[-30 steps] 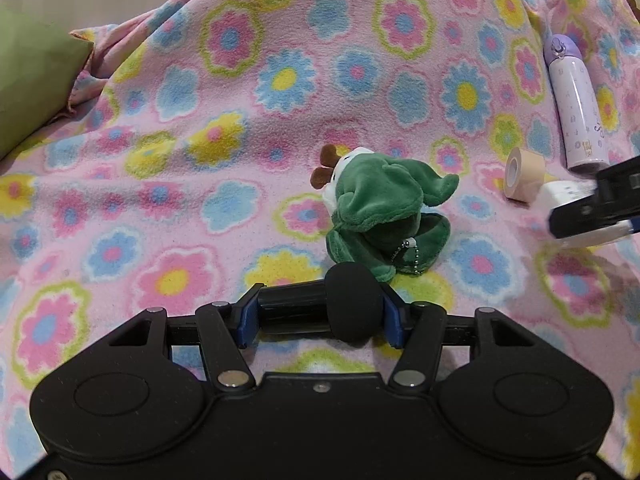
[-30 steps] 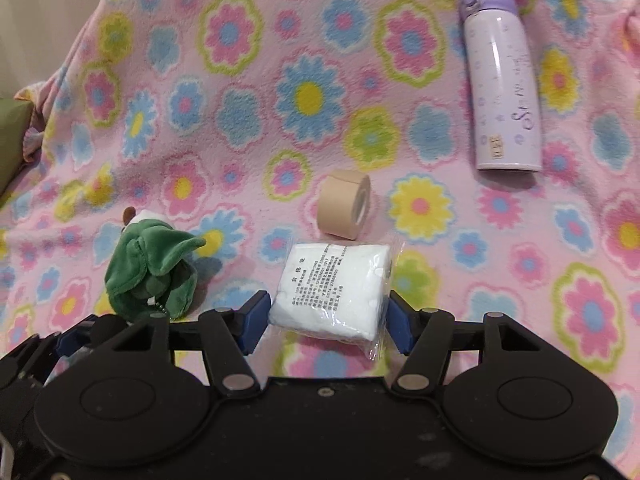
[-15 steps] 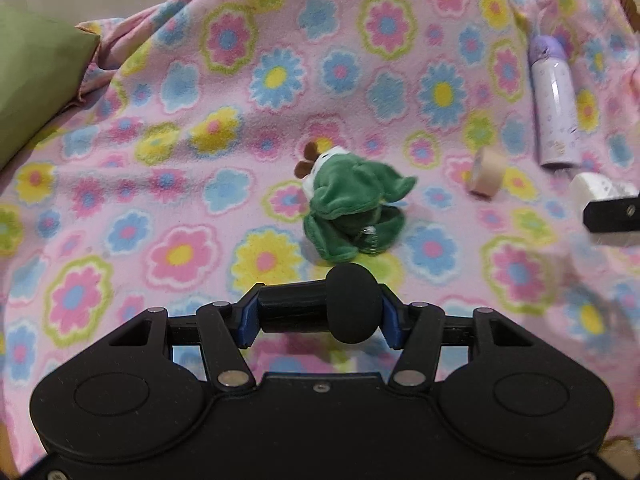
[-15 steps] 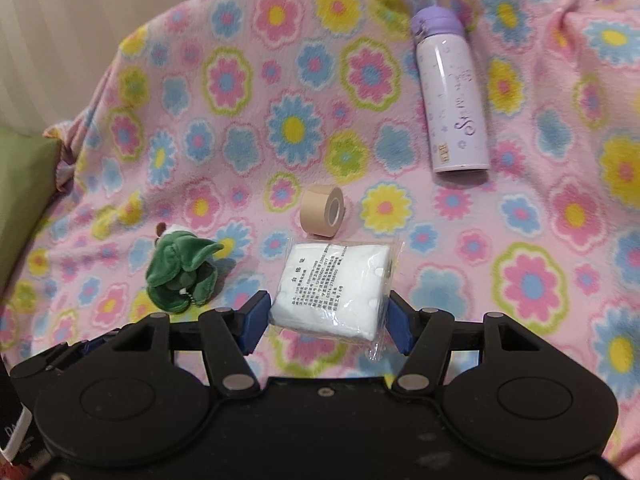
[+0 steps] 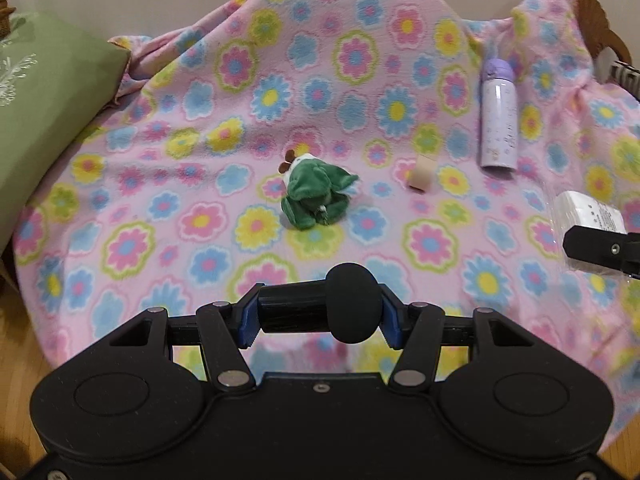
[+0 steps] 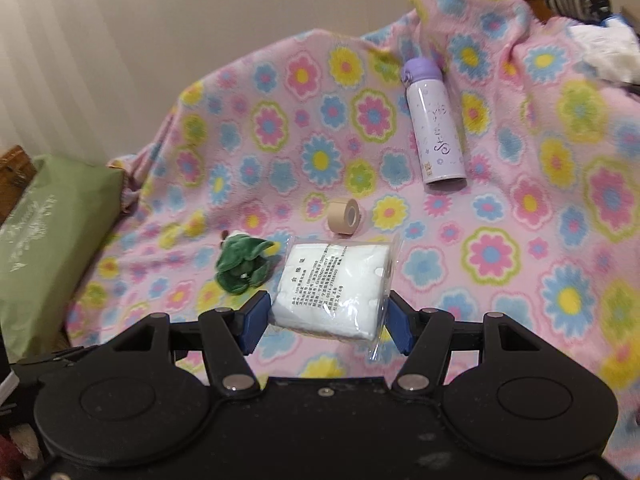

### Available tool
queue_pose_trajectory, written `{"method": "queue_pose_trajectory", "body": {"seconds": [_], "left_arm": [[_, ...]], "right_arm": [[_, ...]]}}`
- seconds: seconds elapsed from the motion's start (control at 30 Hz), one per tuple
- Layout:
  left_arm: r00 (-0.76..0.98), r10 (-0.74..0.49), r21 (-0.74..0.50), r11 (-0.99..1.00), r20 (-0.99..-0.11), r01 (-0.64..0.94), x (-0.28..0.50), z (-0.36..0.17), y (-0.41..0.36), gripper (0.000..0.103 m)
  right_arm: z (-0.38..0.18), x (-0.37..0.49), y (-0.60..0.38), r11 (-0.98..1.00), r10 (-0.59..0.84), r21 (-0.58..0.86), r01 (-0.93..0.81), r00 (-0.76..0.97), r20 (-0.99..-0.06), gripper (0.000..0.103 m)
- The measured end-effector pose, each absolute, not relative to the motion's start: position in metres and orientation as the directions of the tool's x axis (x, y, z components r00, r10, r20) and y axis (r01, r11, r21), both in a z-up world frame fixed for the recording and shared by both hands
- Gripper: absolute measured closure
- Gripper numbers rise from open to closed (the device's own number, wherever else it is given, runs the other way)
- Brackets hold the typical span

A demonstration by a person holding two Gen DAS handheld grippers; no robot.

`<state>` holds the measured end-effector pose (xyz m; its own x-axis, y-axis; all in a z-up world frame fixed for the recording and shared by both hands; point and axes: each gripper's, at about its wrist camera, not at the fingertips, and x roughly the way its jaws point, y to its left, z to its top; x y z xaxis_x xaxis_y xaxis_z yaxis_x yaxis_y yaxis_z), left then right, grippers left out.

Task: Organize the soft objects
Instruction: 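Carry the brush and white packet over the woven basket with both grippers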

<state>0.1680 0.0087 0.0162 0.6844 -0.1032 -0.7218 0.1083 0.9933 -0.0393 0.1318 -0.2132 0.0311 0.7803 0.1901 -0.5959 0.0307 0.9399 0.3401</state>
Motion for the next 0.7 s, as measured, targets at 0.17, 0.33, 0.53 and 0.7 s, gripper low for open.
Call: {"method": "queue_pose_trajectory", "body": {"seconds": [0.17,0.33,0.53,0.7], "left_arm": [[0.681,-0.116,-0.052,0.992,-0.723,0.114,0.133,0.020,0.002,0.049],[0.677,-0.121,-0.068,0.992,-0.726,0.104,0.106,0.018,-0.003,0.049],[0.687,-0.115,-0.074,0.993,-0.718,0.088,0.079,0.017,-0.007,0.049],[0.688,-0.123,-0.083,0.992,-0.715,0.090,0.059,0.013,-0.010,0.049]], "right_arm": [[0.034,0.092,-0.214,0.935,0.209,0.354,0.011,0.789,-0.577,0.042],[0.029,0.058,-0.212,0.939,0.213,0.344,-0.003,0.789,-0.576,0.042],[0.018,0.023,-0.210,0.940,0.222,0.340,-0.012,0.779,-0.587,0.042],[0.012,0.001,-0.209,0.938,0.230,0.347,-0.014,0.774,-0.590,0.042]]}}
